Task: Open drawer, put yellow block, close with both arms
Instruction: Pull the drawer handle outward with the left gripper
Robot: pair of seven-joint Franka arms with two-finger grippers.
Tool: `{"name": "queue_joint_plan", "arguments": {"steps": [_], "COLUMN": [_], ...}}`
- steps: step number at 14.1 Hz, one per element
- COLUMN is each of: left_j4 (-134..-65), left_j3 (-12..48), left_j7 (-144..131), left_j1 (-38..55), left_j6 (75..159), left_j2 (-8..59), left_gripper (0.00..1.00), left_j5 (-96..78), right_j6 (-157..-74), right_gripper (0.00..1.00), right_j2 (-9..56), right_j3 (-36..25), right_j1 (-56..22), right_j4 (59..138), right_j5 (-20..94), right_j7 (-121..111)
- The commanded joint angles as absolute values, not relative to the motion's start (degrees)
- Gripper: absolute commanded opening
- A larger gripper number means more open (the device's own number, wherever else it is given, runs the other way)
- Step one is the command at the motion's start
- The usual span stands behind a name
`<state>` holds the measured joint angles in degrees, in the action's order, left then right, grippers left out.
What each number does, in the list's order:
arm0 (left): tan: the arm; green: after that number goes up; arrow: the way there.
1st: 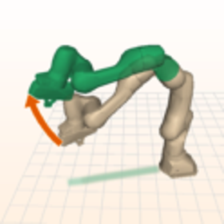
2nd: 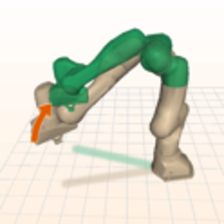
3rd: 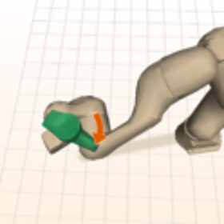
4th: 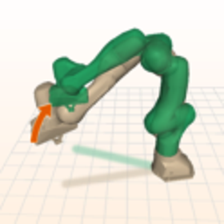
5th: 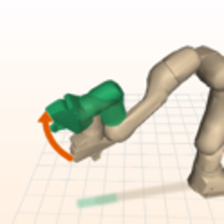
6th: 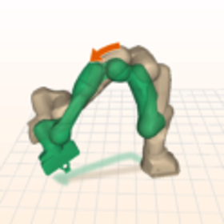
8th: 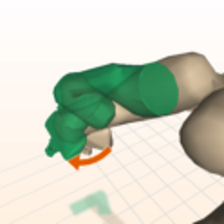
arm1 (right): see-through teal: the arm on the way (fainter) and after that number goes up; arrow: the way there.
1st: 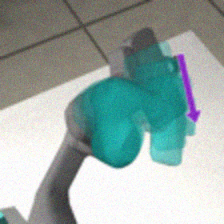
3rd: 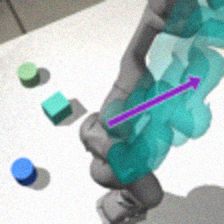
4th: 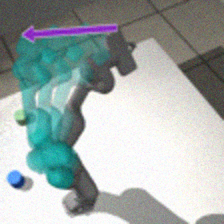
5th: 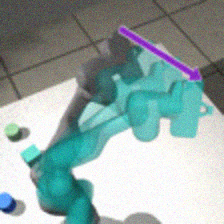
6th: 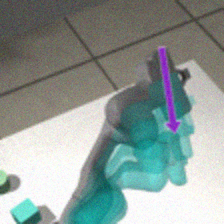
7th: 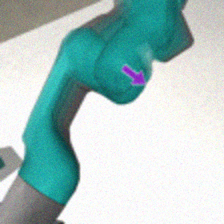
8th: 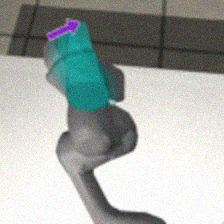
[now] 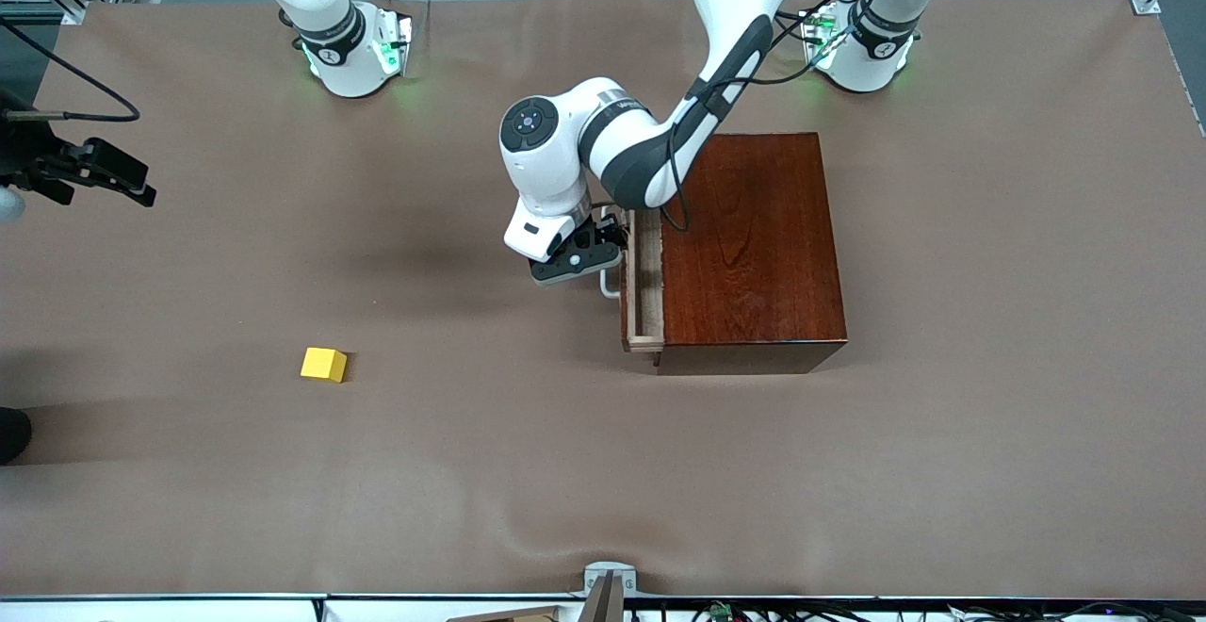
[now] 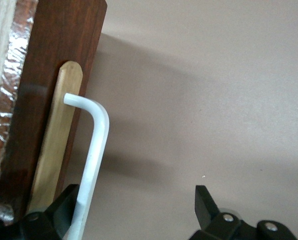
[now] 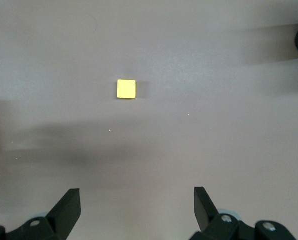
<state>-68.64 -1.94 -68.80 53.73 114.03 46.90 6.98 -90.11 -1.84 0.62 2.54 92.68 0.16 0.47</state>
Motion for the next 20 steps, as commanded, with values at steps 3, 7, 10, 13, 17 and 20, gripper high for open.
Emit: {"name": "queue_joint_plan", "arguments": {"steps": [3,7,10,13,17,20], "left_j4": [-66.7,-66.7,-66.7,-66.6,-66.5,-66.5], "left_j3": [-0.2,-0.2,-0.1,0.7,0.8,0.8], "left_j7": [-70.8,-70.9,-71.1,-71.2,-71.2,-71.0], "left_j1": [56.2,56.6,57.0,57.1,57.0,56.9], "left_j6": [115.5,115.6,115.5,115.6,117.8,119.1], "left_j2": [48.8,48.8,48.7,48.8,48.8,48.6], "left_gripper": [1.0,1.0,1.0,1.0,1.0,1.0], "left_j5": [5.9,5.8,5.8,5.7,5.7,5.7], "right_j6": [-89.6,-89.6,-89.6,-89.6,-89.6,-89.6], "right_gripper": [1.0,1.0,1.0,1.0,1.0,1.0], "right_j2": [-2.0,-2.0,-2.0,-2.0,-2.0,-2.0], "right_j3": [0.9,0.9,0.9,0.9,0.9,0.9], "right_j1": [2.6,2.6,2.6,2.6,2.6,2.6], "right_j4": [92.4,92.4,92.4,92.4,92.4,92.4], "right_j5": [-0.4,-0.4,-0.4,-0.4,-0.4,-0.4], "right_j7": [0.1,0.1,0.1,0.1,0.1,0.1]}}
